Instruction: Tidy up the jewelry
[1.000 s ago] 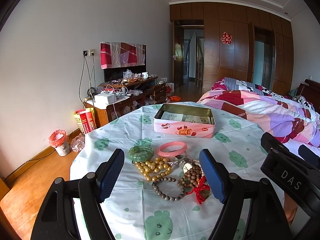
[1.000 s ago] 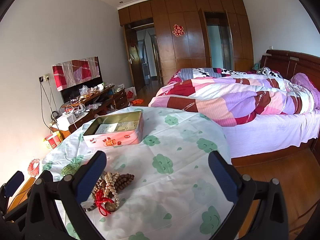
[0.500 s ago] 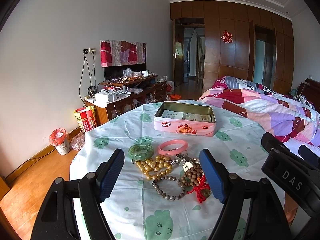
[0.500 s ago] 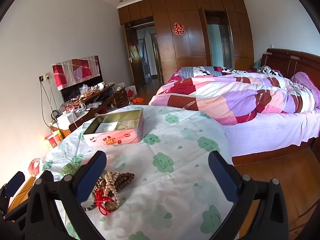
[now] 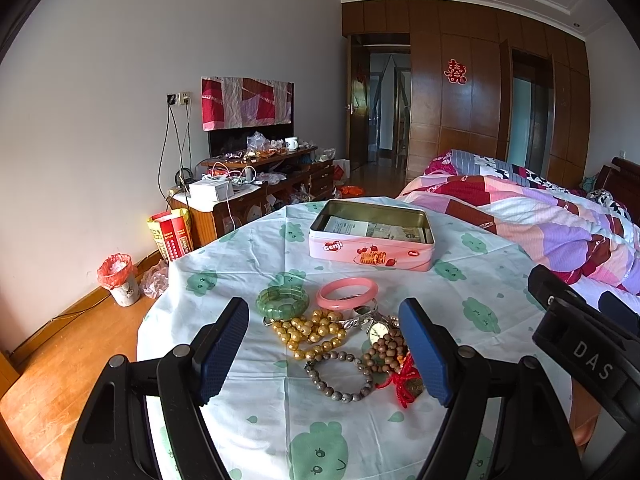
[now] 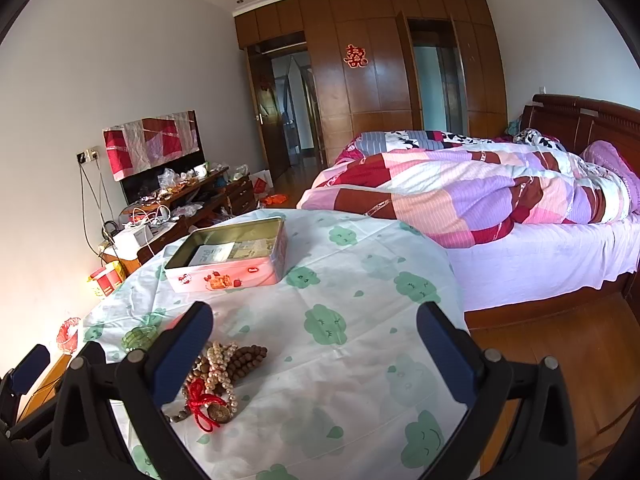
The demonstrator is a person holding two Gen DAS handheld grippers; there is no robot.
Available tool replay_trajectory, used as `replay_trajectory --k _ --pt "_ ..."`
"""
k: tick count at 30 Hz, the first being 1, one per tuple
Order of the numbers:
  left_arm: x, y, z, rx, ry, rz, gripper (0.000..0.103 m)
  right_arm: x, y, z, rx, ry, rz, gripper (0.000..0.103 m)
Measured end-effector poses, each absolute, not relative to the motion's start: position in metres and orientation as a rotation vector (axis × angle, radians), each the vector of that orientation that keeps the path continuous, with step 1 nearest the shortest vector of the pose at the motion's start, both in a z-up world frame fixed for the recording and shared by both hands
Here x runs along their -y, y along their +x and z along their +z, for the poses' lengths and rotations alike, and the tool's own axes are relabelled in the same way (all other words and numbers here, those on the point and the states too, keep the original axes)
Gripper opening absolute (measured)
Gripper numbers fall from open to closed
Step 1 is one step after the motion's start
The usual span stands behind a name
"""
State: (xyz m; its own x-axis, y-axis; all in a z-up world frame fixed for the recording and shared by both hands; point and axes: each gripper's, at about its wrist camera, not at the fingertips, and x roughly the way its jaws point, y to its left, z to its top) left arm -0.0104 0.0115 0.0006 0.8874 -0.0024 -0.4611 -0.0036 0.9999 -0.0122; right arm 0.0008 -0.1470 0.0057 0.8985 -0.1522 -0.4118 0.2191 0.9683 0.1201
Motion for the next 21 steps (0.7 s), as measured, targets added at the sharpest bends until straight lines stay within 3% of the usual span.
replay_trajectory --k 8,9,11,21 --pt "-0.028 0.026 -0.019 -0.622 0.019 0.002 0.078 0.142 0.014 -0.019 -0.506 0.185 -0.129 0.102" --pt "-0.036 0.033 -0.024 -0.650 0.010 0.009 0.078 0.142 0.016 -0.024 -0.526 0.182 -0.130 0.099" --pt "-0.051 0.042 -0.031 -0.678 -0.012 0.032 0.078 0.139 0.019 -0.036 -0.574 0.181 -0.110 0.081" --pt "-0.102 0.080 -0.055 -0.781 -0.106 -0.005 0.078 0.121 0.038 -0.059 -0.755 0.257 0.197 0.048"
